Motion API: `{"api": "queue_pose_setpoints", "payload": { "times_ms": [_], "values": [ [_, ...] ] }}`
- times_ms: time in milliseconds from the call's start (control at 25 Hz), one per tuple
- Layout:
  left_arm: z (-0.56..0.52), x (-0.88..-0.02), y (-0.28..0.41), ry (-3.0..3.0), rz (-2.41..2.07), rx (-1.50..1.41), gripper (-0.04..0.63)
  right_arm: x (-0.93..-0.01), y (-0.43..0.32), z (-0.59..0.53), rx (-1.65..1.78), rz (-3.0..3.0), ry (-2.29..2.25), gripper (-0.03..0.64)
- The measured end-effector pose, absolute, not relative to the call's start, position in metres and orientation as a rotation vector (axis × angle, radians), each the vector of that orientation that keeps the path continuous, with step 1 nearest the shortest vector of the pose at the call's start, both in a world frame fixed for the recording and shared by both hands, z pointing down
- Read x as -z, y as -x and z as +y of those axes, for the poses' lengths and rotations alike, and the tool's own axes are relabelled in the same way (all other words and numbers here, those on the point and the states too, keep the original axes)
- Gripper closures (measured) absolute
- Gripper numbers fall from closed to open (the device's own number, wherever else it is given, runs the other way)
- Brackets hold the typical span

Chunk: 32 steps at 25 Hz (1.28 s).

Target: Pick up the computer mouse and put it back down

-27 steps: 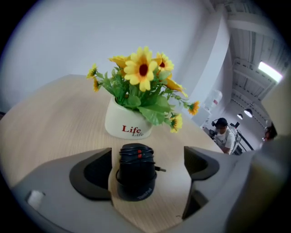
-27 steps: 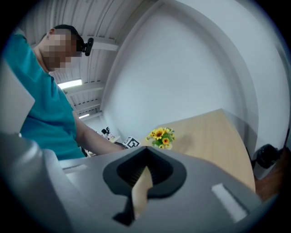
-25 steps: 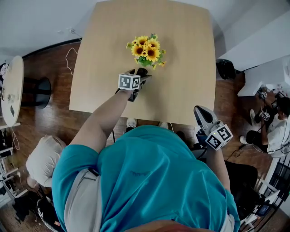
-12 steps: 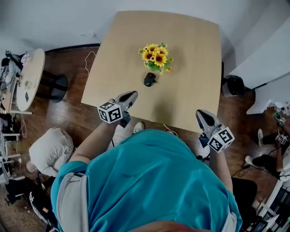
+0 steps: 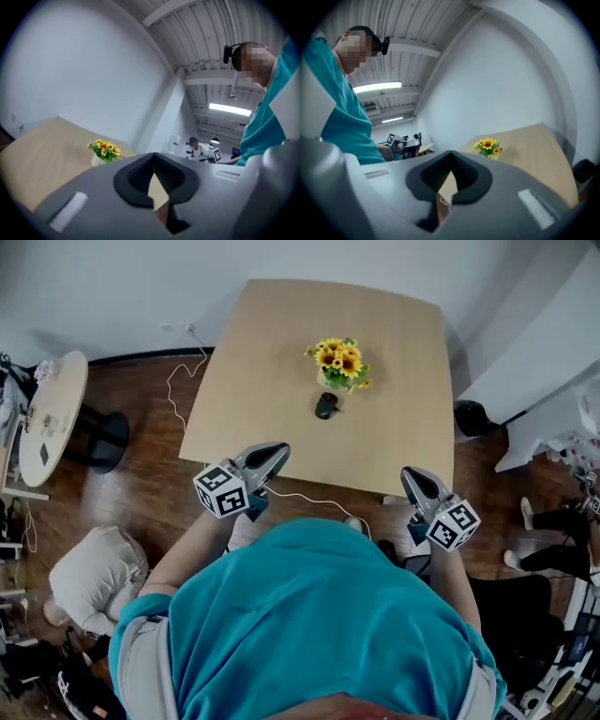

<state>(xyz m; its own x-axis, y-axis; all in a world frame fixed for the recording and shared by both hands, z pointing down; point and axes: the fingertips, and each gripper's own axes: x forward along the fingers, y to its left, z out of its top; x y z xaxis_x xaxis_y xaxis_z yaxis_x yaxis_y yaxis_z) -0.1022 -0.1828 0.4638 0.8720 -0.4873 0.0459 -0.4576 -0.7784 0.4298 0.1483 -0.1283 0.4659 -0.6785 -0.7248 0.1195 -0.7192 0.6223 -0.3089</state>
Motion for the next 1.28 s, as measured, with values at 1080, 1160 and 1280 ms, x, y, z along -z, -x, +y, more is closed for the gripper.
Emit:
{"api": "queue_pose_setpoints", "payload": {
  "times_ms": [1080,1160,1280],
  "values": [
    [0.095,-0.437,0.067,-2.672,-0.613,0.072,0.591,-0.483,-0.151,0.16,0.568,2.79,1.241,0.617],
    [0.123,-0.439,0.058,-2.682,-0.609,0.043,0.591,-0.486,-0.159,0.179,0.589,2.78,1.228,0.617],
    [0.152,-0.434,0.066,-2.696,-0.652,0.029,0.591,-0.485,-0.152,0.201,0.582,2.794,1.176,0.617]
  ]
}}
